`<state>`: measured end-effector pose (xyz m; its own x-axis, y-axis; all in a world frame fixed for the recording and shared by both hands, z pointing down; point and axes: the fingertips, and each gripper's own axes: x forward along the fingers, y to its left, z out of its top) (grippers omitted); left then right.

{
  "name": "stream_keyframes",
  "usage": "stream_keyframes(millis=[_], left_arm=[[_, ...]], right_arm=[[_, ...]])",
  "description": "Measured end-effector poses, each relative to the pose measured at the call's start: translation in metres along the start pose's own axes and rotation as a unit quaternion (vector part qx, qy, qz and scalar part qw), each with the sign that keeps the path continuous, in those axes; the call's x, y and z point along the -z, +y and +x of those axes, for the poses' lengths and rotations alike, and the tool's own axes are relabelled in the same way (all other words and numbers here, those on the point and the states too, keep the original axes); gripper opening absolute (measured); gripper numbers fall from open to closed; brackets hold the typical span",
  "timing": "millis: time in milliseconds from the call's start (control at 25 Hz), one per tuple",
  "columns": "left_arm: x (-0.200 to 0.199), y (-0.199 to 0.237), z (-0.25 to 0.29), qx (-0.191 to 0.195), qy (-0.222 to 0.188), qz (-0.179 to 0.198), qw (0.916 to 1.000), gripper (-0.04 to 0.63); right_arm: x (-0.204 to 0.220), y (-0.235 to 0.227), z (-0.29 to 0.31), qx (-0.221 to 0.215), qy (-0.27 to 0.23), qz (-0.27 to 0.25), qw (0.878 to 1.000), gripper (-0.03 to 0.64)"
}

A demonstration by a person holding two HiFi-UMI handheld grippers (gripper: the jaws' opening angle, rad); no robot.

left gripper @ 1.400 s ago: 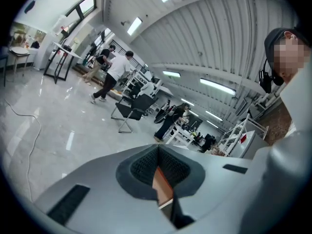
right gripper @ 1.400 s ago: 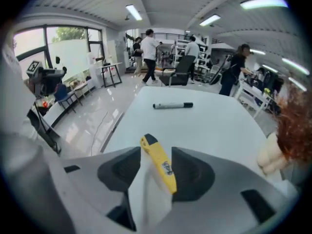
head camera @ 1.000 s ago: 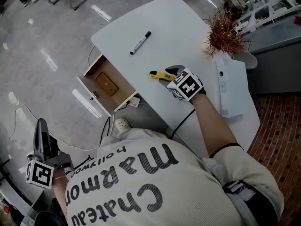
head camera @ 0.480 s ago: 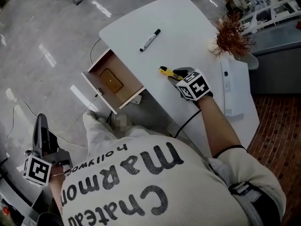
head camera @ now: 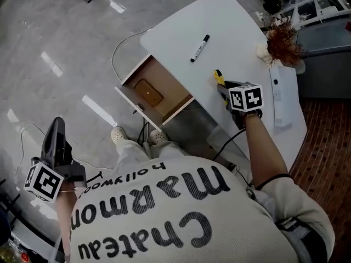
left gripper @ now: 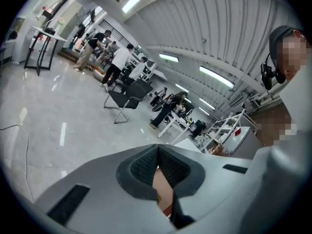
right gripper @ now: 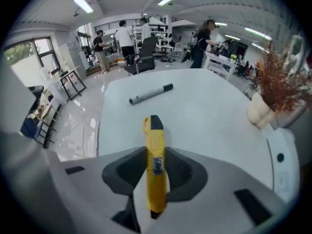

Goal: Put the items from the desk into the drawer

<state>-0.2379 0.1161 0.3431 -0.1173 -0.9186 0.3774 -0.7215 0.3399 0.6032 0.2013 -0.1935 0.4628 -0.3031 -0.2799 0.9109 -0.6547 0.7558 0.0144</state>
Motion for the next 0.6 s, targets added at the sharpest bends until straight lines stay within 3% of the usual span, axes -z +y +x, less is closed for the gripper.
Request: stream_keyframes(millis=[280,600], left_arm=[[-0.024,0.031,0.026,0.047,0.027,-0.002,0.9985,0.001],[-0.028,0.063,0.029,0.041,0.051,0.008,0.9978,0.002]], right_arm=[[-0.034,0.059,0.000,-0.016,-0.041,0.058,0.997,0.118],[-0.072,0.137,0.002,-0.054,-0.075,0.061,0.994,0.118]])
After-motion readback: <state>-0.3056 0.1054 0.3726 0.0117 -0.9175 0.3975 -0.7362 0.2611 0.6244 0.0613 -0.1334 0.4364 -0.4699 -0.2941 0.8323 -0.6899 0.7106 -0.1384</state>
